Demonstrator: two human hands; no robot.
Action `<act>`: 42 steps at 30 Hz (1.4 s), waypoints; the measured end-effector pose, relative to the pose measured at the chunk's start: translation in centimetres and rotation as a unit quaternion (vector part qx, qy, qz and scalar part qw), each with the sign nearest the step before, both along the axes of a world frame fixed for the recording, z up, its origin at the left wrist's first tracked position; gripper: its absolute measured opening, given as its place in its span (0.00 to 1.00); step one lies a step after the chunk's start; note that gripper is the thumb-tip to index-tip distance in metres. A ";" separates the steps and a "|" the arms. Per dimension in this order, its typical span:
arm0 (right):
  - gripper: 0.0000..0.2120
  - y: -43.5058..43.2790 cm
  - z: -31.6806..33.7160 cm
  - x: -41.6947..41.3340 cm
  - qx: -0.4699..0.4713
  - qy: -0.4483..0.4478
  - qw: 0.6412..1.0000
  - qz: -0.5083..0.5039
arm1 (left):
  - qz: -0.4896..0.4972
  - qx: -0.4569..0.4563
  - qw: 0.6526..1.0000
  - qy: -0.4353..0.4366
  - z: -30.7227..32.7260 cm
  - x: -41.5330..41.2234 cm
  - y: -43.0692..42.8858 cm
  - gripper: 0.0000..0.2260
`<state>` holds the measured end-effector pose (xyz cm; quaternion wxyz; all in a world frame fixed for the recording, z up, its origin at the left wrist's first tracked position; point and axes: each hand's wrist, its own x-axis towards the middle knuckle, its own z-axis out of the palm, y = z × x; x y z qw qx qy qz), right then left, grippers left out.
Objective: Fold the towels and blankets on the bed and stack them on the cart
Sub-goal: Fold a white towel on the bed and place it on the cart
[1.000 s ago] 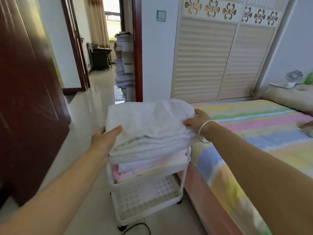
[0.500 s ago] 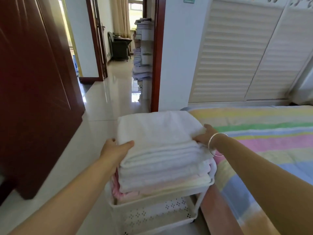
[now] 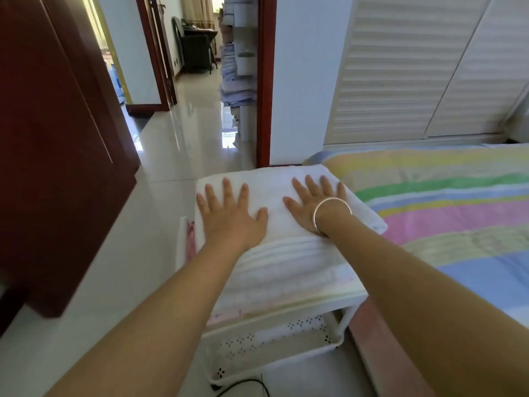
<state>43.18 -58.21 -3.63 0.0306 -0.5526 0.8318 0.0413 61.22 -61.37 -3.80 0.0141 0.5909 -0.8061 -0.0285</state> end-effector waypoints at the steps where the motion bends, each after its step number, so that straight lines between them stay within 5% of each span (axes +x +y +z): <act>1: 0.32 0.3 0.2 0.0 0.000 -0.001 1.000 0.004 | -0.003 0.005 1.000 0.000 0.2 0.0 0.2 0.33; 5: 0.26 2.6 2.4 -0.3 -0.091 -0.073 0.992 0.046 | -0.019 -0.015 0.997 0.075 0.6 1.0 0.2 0.30; 9: 0.22 8.5 3.8 -0.1 -0.258 -0.177 0.948 0.050 | -0.095 -0.090 0.945 0.301 2.9 1.3 2.2 0.16; 15: 0.28 24.2 4.0 -2.1 -0.198 -0.093 0.975 -0.036 | -0.305 0.011 0.869 0.389 8.5 -9.0 16.1 0.09; 19: 0.31 36.8 6.0 -4.4 -0.165 -0.012 0.979 -0.122 | -0.394 0.070 0.831 0.387 9.7 -15.0 25.8 0.08; 27: 0.29 65.8 9.7 -2.1 -0.141 0.017 0.894 -0.425 | -0.512 0.188 0.763 0.347 9.0 -18.4 45.7 0.09; 35: 0.31 77.6 9.7 -0.2 -0.146 -0.011 0.858 -0.492 | -0.530 0.231 0.747 0.328 8.7 -19.3 57.1 0.10; 42: 0.30 86.3 5.2 -7.2 -0.166 -0.039 0.840 -0.516 | -0.494 0.244 0.779 0.299 2.1 -25.4 63.3 0.07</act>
